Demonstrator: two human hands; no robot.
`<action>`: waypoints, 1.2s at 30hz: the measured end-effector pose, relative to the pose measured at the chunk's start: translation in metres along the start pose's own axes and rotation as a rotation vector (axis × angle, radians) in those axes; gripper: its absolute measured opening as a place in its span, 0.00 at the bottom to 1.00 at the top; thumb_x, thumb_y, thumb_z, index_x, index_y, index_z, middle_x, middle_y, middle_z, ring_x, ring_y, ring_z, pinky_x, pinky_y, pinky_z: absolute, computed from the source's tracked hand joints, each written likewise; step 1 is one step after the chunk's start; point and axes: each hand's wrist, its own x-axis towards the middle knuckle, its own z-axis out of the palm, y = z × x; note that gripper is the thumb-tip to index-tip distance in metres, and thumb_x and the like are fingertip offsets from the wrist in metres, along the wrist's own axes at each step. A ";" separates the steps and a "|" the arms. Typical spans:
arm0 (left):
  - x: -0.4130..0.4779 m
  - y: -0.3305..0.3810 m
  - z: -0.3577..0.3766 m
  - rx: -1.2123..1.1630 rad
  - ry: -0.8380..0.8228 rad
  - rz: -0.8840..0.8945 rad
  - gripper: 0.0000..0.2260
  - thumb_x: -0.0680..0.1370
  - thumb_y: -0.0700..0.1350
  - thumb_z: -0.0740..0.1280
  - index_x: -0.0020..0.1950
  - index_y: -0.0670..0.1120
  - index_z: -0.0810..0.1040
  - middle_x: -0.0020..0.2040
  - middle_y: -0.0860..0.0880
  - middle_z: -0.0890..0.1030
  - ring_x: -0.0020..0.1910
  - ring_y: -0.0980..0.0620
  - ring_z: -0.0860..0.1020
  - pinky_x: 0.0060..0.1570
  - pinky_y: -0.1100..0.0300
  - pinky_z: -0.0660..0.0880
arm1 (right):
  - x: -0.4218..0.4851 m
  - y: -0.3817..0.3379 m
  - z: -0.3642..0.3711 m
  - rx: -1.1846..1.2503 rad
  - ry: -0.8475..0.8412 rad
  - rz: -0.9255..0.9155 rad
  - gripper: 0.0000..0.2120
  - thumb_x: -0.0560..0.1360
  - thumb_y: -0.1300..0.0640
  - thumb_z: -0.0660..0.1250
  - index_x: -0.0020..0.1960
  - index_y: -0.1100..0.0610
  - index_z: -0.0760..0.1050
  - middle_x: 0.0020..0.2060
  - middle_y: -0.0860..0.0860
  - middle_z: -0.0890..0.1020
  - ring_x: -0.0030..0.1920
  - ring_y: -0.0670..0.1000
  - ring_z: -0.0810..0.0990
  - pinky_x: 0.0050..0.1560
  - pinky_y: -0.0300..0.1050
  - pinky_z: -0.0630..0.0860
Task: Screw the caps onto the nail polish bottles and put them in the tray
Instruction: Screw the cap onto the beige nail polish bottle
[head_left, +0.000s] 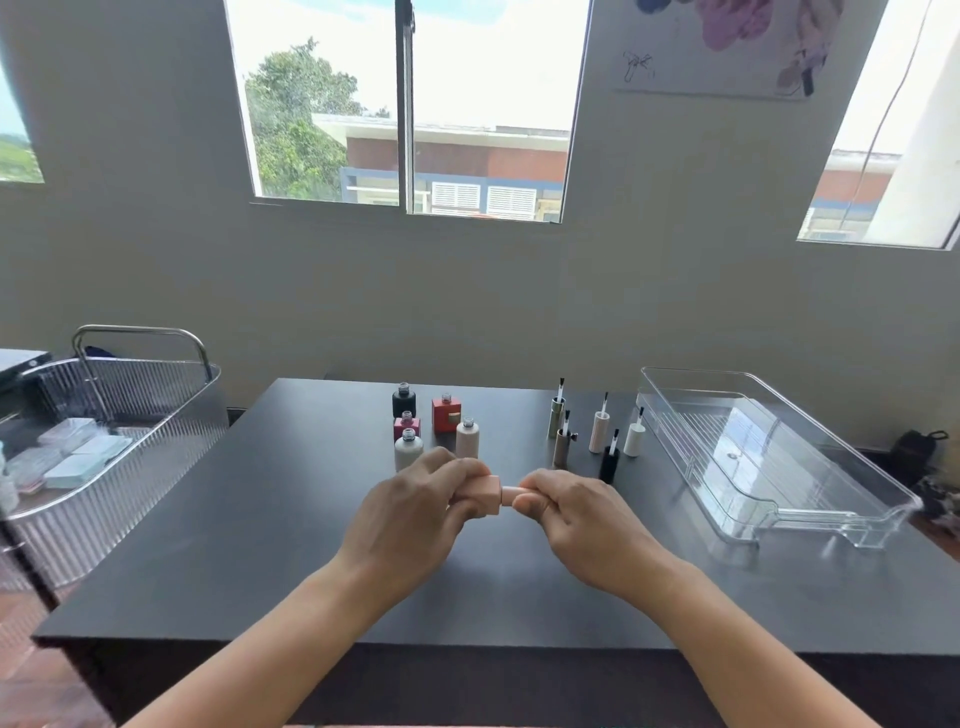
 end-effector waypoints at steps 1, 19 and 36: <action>-0.001 0.001 -0.001 0.020 0.003 0.025 0.12 0.77 0.48 0.71 0.60 0.49 0.80 0.51 0.52 0.80 0.39 0.46 0.80 0.37 0.50 0.80 | 0.000 0.001 0.000 0.021 -0.007 0.012 0.10 0.80 0.47 0.59 0.50 0.49 0.76 0.35 0.46 0.76 0.37 0.49 0.74 0.40 0.47 0.72; 0.000 0.007 0.013 0.089 -0.004 0.054 0.13 0.75 0.50 0.74 0.58 0.49 0.81 0.50 0.51 0.82 0.37 0.50 0.80 0.33 0.58 0.77 | 0.002 0.013 -0.005 0.149 -0.021 0.057 0.09 0.79 0.50 0.63 0.46 0.52 0.79 0.26 0.46 0.70 0.28 0.45 0.66 0.32 0.42 0.65; 0.014 -0.018 0.029 -0.310 -0.233 -0.448 0.12 0.71 0.53 0.75 0.51 0.57 0.78 0.43 0.60 0.84 0.42 0.70 0.78 0.40 0.73 0.68 | 0.012 0.074 -0.028 0.320 0.310 0.522 0.15 0.71 0.56 0.74 0.53 0.55 0.73 0.40 0.54 0.79 0.41 0.56 0.82 0.46 0.56 0.80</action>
